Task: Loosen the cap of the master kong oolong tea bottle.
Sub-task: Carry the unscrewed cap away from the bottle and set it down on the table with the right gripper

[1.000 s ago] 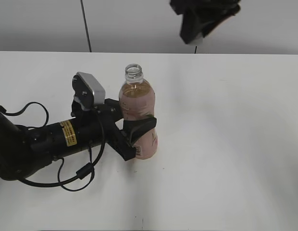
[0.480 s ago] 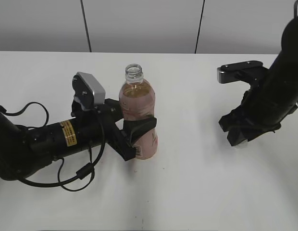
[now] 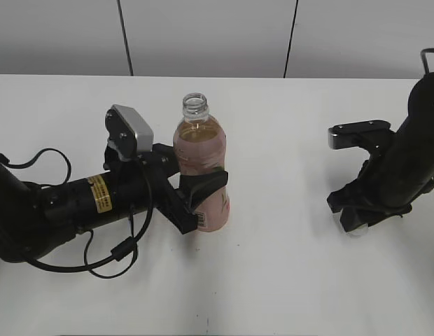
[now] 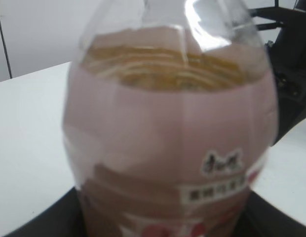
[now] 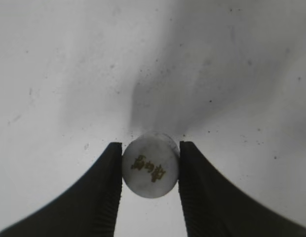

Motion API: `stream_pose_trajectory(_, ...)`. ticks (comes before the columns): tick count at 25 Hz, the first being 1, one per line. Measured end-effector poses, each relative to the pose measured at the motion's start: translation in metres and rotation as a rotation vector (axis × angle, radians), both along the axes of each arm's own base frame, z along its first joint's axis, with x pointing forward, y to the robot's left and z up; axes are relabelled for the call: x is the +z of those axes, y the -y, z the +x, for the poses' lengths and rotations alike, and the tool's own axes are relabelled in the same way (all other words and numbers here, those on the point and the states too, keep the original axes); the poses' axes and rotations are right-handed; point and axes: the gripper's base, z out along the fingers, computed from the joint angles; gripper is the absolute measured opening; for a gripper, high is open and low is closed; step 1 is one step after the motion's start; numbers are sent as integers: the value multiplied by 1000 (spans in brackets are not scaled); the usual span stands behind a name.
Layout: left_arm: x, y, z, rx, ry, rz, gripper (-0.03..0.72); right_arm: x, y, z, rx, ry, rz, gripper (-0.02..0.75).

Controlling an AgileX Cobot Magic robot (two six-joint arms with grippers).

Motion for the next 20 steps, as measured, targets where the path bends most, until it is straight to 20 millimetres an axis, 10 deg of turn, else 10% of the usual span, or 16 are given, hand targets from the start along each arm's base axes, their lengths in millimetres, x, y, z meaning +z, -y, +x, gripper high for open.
stream_pose_trajectory(7,0,0,0,0,0,0,382,-19,-1,0,-12,-54,0,314)
stream_pose_trajectory(14,0,0,0,0,0,0,429,-21,-4,-2,-2,-83,30,568)
stream_pose_trajectory(20,0,0,0,-1,-1,2,520,-20,-5,-3,-7,-90,38,582)
